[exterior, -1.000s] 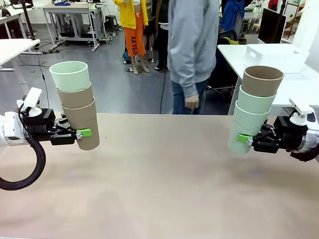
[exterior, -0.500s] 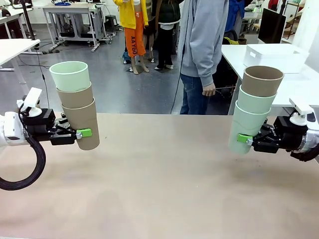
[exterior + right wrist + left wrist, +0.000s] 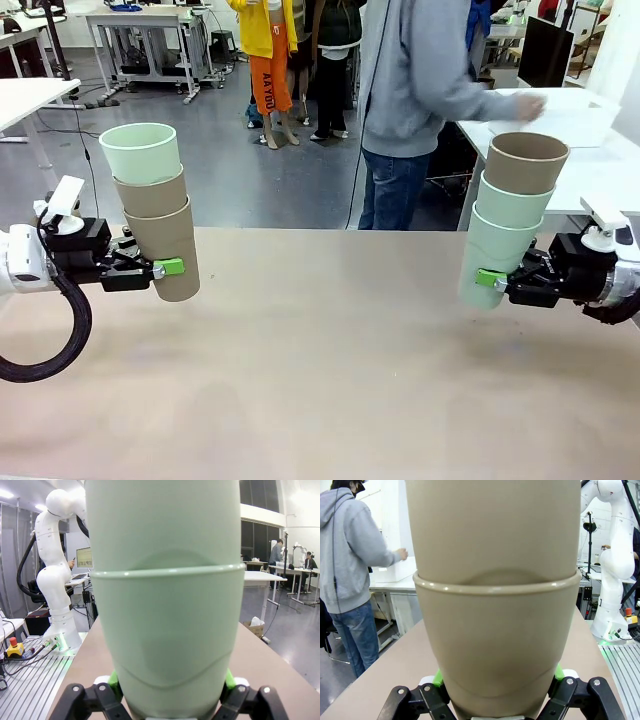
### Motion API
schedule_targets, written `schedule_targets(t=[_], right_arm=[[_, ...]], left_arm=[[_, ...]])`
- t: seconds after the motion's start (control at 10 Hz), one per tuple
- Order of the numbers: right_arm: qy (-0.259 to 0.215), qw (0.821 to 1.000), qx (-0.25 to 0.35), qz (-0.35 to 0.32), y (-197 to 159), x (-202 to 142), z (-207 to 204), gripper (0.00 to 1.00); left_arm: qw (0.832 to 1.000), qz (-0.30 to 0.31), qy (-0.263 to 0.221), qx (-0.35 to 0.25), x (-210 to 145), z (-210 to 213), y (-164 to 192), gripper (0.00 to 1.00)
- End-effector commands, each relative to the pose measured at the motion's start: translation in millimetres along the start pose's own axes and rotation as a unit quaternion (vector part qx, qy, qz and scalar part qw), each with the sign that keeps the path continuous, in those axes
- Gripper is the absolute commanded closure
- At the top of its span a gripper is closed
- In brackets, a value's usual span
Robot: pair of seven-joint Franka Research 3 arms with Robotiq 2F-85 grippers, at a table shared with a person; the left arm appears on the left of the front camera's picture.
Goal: Stack the cups and store them in the basket.
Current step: Place the stack of Reusable plastic cups into the Pantry Basket.
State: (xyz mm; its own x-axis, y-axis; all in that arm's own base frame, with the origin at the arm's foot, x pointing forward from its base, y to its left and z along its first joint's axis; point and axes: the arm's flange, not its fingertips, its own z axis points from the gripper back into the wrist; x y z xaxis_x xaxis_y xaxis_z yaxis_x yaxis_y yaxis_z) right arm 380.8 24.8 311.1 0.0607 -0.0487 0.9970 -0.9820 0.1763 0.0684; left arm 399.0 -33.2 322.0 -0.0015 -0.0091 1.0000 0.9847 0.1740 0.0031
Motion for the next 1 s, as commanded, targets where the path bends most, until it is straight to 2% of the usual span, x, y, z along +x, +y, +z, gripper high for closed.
schedule_targets(t=[0.0,0.9], right_arm=[[-0.001,1.0,-0.001,0.005,-0.1,4.4,0.5,0.16],[-0.001,1.0,-0.001,0.005,-0.1,4.4,0.5,0.16]], left_arm=[[1.0,-0.004,-0.007,-0.001,4.5,0.4,-0.2,0.16],[1.0,-0.004,-0.007,-0.001,4.5,0.4,-0.2,0.16]])
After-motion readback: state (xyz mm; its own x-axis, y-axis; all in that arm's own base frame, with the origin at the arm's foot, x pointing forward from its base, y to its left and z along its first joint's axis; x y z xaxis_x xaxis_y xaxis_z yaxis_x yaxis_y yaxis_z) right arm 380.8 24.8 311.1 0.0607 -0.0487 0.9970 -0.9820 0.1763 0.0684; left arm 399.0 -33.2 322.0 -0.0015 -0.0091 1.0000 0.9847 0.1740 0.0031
